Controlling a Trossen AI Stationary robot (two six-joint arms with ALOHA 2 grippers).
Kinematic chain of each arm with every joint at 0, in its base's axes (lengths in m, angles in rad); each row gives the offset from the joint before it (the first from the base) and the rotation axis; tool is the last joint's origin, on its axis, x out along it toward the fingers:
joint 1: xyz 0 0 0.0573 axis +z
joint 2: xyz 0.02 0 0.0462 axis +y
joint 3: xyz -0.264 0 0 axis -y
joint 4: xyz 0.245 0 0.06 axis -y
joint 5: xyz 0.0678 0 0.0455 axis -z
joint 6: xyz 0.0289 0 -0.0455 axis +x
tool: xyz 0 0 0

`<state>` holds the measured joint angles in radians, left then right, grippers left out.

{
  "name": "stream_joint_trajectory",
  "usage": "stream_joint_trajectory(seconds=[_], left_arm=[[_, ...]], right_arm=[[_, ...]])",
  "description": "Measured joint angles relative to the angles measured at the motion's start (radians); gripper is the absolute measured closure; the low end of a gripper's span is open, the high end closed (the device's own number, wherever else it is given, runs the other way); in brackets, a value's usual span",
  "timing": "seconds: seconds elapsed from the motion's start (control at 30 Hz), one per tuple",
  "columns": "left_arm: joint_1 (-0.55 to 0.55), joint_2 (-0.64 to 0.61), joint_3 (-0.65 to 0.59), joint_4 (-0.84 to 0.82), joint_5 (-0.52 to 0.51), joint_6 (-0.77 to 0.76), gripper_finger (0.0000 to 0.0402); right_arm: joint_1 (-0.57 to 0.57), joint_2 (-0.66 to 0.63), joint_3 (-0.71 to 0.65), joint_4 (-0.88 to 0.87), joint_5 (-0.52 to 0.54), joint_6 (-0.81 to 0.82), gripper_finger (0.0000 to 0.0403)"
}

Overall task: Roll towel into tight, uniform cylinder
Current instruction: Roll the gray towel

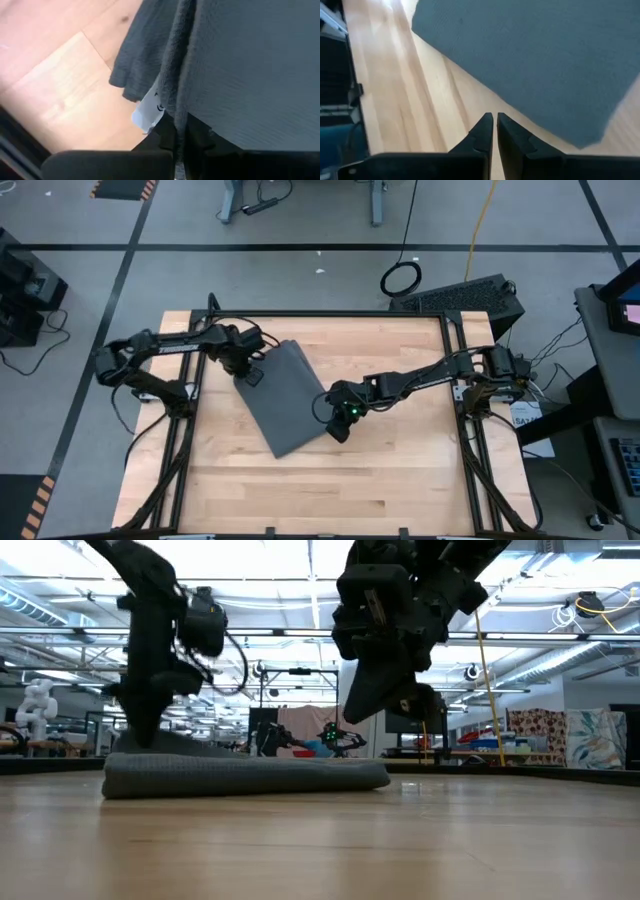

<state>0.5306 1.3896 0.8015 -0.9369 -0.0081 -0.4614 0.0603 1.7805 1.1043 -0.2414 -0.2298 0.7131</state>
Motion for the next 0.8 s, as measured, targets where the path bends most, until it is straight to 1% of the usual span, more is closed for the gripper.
stream_joint_trajectory(seconds=[0.07, 0.17, 0.3, 0.4, 0.57, 0.67, 0.73, 0.8], left_arm=[[-0.01, -0.042, 0.024, -0.021, 0.007, -0.003, 0.0391], [-0.014, -0.074, 0.053, -0.008, 0.006, 0.002, 0.0391], [-0.006, -0.072, 0.065, 0.038, 0.006, 0.045, 0.0392], [-0.005, -0.057, 0.064, 0.052, 0.026, 0.055, 0.0392], [-0.006, -0.057, 0.066, 0.071, 0.063, 0.06, 0.0393], [-0.007, -0.058, 0.087, 0.088, 0.064, 0.111, 0.0393], [-0.008, -0.058, 0.104, 0.112, 0.063, 0.148, 0.0393], [-0.004, -0.058, 0.117, 0.143, 0.056, 0.165, 0.0393]], right_arm=[[0.005, 0.012, 0.001, 0.006, 0.007, -0.031, 0.0385], [0.009, 0.054, 0.001, 0.052, 0.027, -0.044, 0.0385], [0.01, 0.107, 0.0, 0.136, 0.026, -0.04, 0.0385], [0.005, 0.116, 0.0, 0.212, 0.03, -0.035, 0.0387], [-0.005, 0.116, 0.0, 0.354, 0.101, -0.037, 0.0401], [-0.015, 0.135, 0.001, 0.377, 0.172, -0.009, 0.0401], [-0.022, 0.172, 0.0, 0.365, 0.162, 0.018, 0.0402], [-0.023, 0.209, -0.001, 0.36, 0.125, 0.054, 0.0402]])
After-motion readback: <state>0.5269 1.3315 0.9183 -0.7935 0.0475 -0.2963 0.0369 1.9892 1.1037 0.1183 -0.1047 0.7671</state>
